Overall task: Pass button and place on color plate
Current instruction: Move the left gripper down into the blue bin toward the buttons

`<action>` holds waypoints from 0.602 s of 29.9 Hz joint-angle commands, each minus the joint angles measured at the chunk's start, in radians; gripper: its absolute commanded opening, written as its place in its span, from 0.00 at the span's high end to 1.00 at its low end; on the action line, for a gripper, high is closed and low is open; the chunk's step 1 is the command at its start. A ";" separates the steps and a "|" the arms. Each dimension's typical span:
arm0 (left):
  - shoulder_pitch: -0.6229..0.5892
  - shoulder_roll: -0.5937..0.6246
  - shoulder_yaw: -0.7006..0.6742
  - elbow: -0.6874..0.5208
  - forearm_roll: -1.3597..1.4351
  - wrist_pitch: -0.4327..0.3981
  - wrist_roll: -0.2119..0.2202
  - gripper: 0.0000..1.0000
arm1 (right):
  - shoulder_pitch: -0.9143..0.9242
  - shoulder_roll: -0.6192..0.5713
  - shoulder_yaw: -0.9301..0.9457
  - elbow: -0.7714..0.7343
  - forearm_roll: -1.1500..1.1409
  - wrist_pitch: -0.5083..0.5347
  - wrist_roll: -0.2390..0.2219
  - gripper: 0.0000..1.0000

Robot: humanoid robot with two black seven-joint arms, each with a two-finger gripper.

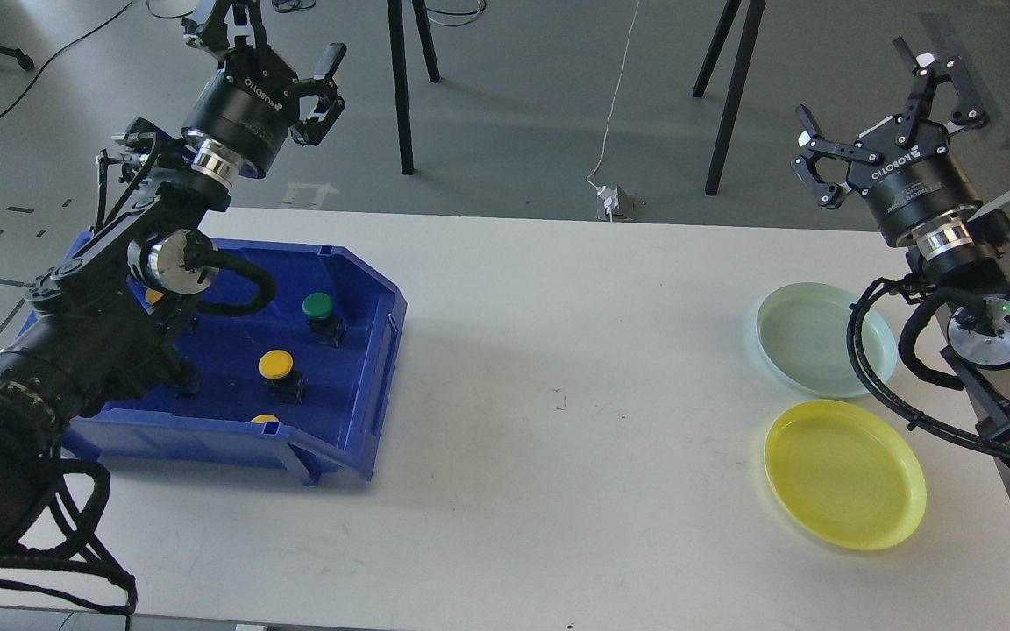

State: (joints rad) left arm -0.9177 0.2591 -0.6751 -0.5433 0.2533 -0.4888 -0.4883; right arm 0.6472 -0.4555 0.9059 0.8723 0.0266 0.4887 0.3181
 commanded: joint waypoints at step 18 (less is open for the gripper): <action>0.183 0.100 -0.230 -0.238 -0.109 0.000 0.000 0.00 | -0.008 0.001 0.027 -0.001 0.007 0.000 0.006 0.01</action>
State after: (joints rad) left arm -0.7763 0.3198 -0.8463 -0.6551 0.1416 -0.4887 -0.4890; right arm 0.6378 -0.4562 0.9169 0.8696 0.0338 0.4887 0.3237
